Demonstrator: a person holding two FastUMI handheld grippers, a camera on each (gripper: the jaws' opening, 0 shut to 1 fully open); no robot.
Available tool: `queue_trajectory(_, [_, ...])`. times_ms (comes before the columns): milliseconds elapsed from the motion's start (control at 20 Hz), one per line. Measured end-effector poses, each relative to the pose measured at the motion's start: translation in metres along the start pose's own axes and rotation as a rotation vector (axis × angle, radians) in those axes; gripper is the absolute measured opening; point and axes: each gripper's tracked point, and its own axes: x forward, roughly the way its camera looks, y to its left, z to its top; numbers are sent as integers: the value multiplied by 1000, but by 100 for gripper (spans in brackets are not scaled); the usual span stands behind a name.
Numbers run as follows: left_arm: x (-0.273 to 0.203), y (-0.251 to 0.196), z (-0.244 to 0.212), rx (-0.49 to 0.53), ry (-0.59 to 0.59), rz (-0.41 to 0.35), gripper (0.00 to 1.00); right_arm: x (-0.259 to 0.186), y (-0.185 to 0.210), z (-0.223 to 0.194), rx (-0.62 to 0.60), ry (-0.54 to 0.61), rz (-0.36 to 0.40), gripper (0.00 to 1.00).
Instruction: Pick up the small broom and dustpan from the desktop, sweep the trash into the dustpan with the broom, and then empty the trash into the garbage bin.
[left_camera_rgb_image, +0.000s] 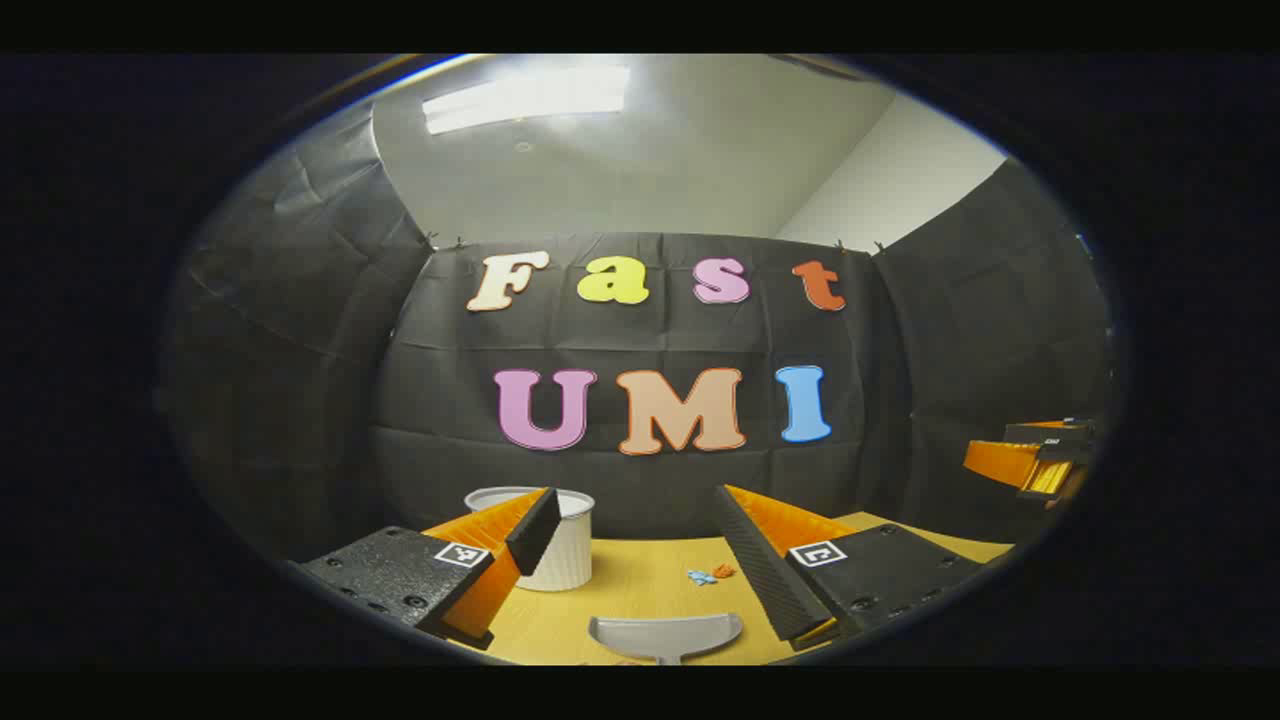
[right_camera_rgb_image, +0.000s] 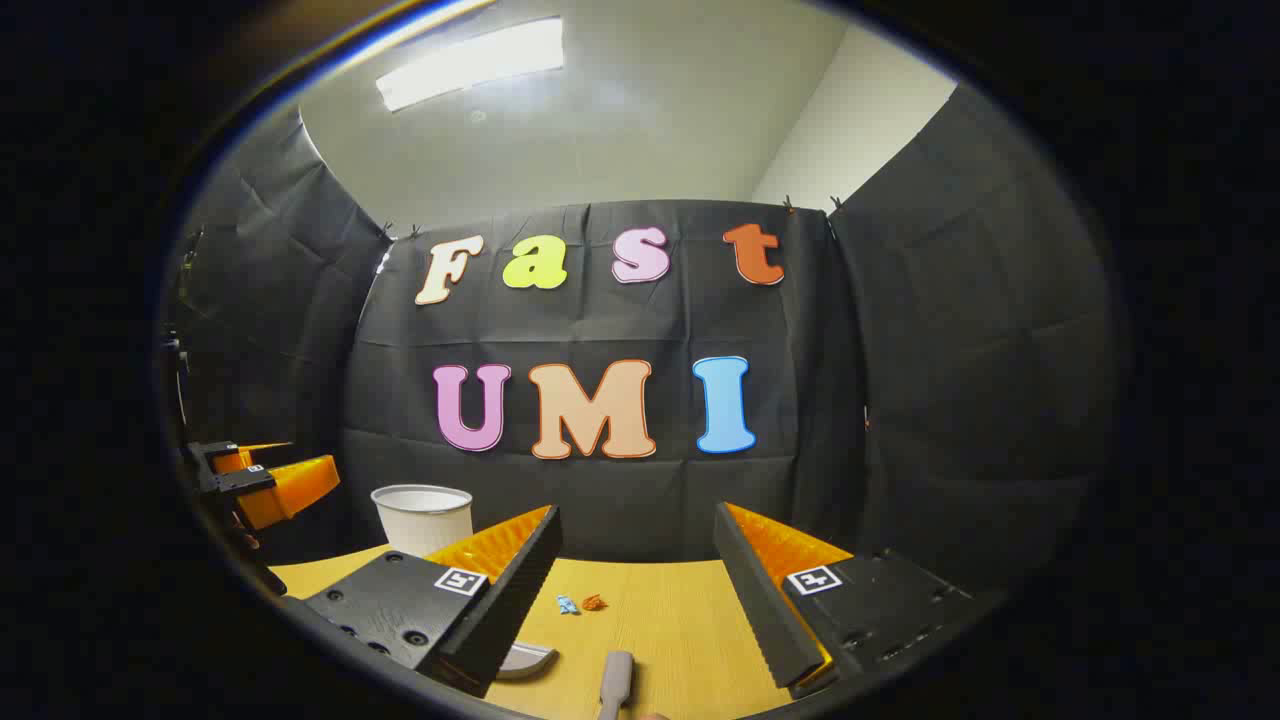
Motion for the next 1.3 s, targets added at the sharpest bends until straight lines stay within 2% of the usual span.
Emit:
queue_trajectory(600, [8, 2, -4, 12, 9, -9, 92, 9, 6, 5, 7, -2, 5, 90])
queue_trajectory(1300, [21, 2, -18, 10, 36, -9, 92, 24, 11, -4, -16, 8, 20, 92])
